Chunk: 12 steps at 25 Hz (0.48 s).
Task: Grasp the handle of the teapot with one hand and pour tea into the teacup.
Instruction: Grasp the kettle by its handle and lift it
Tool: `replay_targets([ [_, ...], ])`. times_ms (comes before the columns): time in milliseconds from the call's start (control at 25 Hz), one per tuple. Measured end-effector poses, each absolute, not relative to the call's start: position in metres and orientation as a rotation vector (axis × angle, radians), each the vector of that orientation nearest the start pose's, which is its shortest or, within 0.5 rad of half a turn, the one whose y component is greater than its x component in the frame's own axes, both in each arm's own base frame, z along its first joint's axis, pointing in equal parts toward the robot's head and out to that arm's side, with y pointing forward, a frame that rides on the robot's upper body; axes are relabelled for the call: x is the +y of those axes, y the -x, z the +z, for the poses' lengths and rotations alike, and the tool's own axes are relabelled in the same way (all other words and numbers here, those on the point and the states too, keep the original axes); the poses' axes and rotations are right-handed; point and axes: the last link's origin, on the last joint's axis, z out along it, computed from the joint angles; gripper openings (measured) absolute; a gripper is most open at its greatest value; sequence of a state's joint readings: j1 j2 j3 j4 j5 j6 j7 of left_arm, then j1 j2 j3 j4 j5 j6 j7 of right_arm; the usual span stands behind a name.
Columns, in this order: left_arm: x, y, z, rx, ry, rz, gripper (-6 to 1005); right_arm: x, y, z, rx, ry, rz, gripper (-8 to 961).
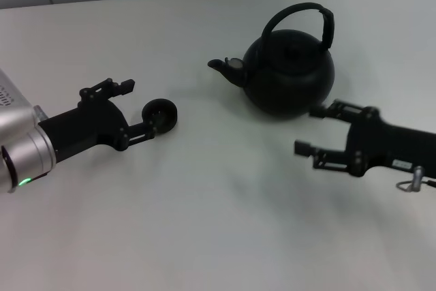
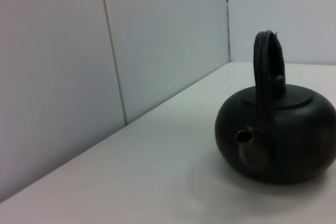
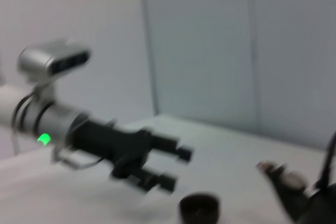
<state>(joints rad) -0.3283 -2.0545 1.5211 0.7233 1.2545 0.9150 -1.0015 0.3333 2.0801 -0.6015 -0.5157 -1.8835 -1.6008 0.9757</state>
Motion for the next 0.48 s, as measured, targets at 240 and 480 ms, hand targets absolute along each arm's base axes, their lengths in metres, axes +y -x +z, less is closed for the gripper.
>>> replay_targets([
  [240,0.328,0.274,-0.055,-0.333,2.506,-0.467,808,0.259,-0.327,0.018,0.464,2.28,0.912,826],
  [480,0.325,0.279,-0.056,-0.342,2.509,-0.448,808,0.269,-0.348,0.038,0.543,2.013,0.895,826],
])
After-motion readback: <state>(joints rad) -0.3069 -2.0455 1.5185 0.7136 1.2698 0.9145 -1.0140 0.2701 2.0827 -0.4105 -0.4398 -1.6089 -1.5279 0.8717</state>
